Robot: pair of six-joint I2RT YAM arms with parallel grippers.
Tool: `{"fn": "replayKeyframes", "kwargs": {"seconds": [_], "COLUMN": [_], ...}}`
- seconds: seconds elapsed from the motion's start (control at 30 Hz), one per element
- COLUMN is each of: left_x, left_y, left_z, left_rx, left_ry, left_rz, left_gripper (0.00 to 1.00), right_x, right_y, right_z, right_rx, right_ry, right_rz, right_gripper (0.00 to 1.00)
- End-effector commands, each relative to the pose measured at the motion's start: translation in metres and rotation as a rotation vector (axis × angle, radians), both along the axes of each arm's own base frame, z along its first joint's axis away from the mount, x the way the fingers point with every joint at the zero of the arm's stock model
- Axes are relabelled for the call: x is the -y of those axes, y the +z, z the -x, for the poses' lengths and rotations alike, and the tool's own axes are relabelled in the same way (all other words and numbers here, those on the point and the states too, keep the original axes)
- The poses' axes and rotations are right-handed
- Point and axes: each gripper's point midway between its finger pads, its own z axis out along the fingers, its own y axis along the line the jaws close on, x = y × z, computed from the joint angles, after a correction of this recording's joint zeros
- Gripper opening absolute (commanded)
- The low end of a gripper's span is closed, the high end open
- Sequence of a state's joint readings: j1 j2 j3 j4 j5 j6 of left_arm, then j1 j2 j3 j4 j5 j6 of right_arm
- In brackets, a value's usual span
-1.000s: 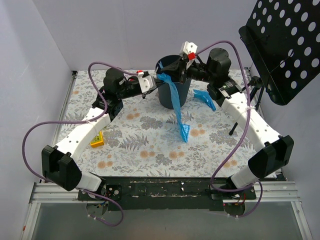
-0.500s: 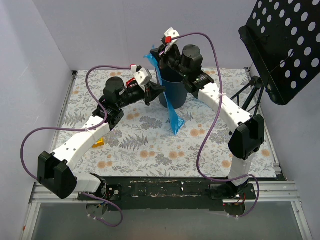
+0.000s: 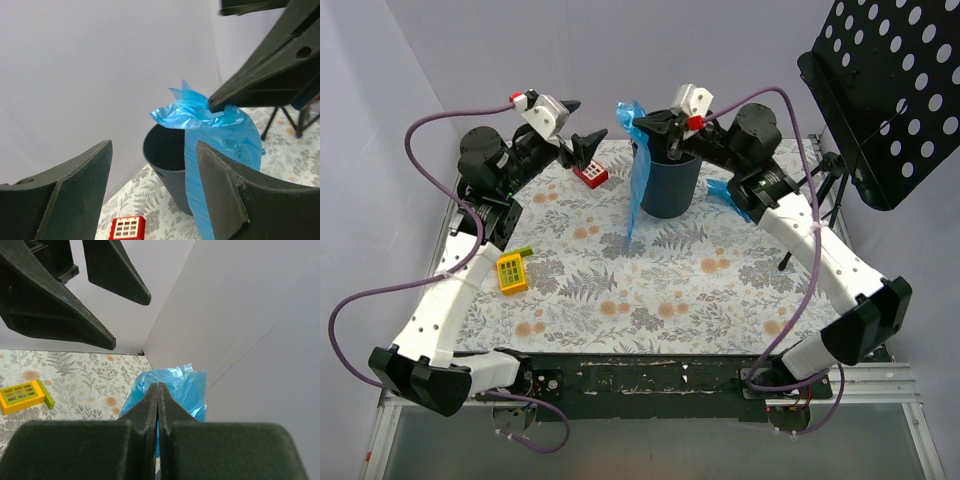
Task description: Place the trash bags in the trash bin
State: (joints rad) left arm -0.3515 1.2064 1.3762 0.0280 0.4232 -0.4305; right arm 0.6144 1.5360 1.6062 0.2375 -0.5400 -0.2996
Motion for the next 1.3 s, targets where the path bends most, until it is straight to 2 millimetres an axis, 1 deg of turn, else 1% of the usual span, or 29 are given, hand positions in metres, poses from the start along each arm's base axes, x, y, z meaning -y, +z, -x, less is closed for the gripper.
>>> {"fn": "replayKeyframes", "kwargs": {"seconds": [0.0,0.1,0.17,0.27,0.43,0.5,0.63,0.77,0.83,0.87,0.9,0.97,1.03,1.1,1.2,1.23,1.27], "left_x": [0.031,0.049,0.061,0.070,0.078,0.081,0.089,0.101,0.108,0.112,0.114,0.119,0.123,0.122,0.118,0.114,0.111], "left_y": [-0.012,-0.015,-0.010,-0.005,-0.013,-0.019,-0.036,-0.047,-0.051,-0.053,-0.054,-0.055,-0.055,-0.055,-0.058,-0.057,-0.058], "left_z": [0.031,0.044,0.052,0.056,0.045,0.040,0.028,0.024,0.024,0.025,0.026,0.032,0.038,0.041,0.040,0.037,0.034], "left_rx": [-0.031,0.033,0.074,0.139,0.126,0.100,0.031,-0.022,-0.044,-0.055,-0.066,-0.077,-0.080,-0.080,-0.077,-0.074,-0.072], "left_ry": [-0.264,-0.374,-0.442,-0.479,-0.477,-0.472,-0.447,-0.445,-0.453,-0.461,-0.468,-0.490,-0.502,-0.494,-0.447,-0.413,-0.383], "left_rz": [-0.107,-0.151,-0.186,-0.226,-0.248,-0.251,-0.251,-0.220,-0.205,-0.197,-0.190,-0.182,-0.172,-0.166,-0.170,-0.168,-0.169], "left_gripper": [0.65,0.64,0.64,0.65,0.63,0.59,0.50,0.49,0.46,0.42,0.36,0.19,0.01,0.00,0.00,0.00,0.00], "right_x": [0.020,0.024,0.025,0.028,0.031,0.033,0.035,0.036,0.037,0.037,0.037,0.038,0.041,0.045,0.063,0.070,0.077], "right_y": [0.022,0.018,0.016,0.016,0.016,0.016,0.017,0.017,0.017,0.016,0.016,0.015,0.013,0.013,0.021,0.025,0.028], "right_z": [0.019,0.025,0.028,0.029,0.030,0.032,0.032,0.030,0.027,0.025,0.023,0.018,0.009,-0.001,-0.022,-0.027,-0.031], "right_rx": [0.053,0.048,0.040,0.042,0.057,0.058,0.055,0.032,0.019,0.014,0.010,-0.001,-0.020,-0.030,-0.025,-0.021,-0.010], "right_ry": [-0.029,-0.026,-0.028,-0.042,-0.059,-0.063,-0.072,-0.087,-0.098,-0.106,-0.112,-0.134,-0.178,-0.244,-0.407,-0.457,-0.501], "right_rz": [-0.047,-0.048,-0.050,-0.058,-0.071,-0.076,-0.088,-0.110,-0.120,-0.123,-0.127,-0.140,-0.159,-0.179,-0.226,-0.236,-0.243], "right_gripper": [0.01,0.01,0.01,0.01,0.01,0.01,0.01,0.01,0.01,0.01,0.01,0.01,0.01,0.01,0.35,0.43,0.49]}}
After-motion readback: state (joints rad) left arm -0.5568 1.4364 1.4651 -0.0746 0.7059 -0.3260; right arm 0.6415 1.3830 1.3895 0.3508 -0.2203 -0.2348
